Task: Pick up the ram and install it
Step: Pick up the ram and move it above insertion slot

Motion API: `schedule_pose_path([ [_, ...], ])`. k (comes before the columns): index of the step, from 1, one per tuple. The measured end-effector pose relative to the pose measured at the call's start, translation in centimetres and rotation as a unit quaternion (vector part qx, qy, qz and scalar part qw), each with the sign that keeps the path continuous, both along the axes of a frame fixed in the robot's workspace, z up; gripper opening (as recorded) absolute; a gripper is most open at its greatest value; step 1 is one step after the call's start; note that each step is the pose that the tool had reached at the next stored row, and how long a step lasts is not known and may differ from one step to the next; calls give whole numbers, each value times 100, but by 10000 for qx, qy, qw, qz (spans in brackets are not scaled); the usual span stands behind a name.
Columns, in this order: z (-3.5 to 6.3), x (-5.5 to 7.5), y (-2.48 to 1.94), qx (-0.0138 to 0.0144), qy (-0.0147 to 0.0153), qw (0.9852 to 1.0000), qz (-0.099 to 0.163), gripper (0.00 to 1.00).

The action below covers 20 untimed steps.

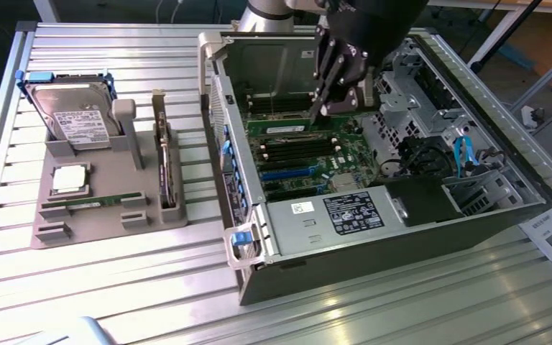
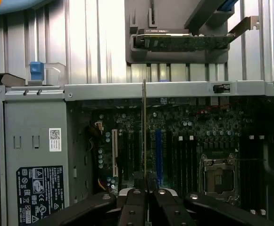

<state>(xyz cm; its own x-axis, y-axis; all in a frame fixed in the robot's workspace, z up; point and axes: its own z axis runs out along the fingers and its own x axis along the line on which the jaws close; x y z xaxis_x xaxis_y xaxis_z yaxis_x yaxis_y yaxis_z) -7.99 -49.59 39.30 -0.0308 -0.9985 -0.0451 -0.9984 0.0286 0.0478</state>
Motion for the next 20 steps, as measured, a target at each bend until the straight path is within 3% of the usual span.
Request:
schedule_pose_path([
  [5,0,267,0,0,1,10000,0,12],
  [14,0,567,0,0,2,10000,0,12],
  [20,0,583,0,0,1,10000,0,12],
])
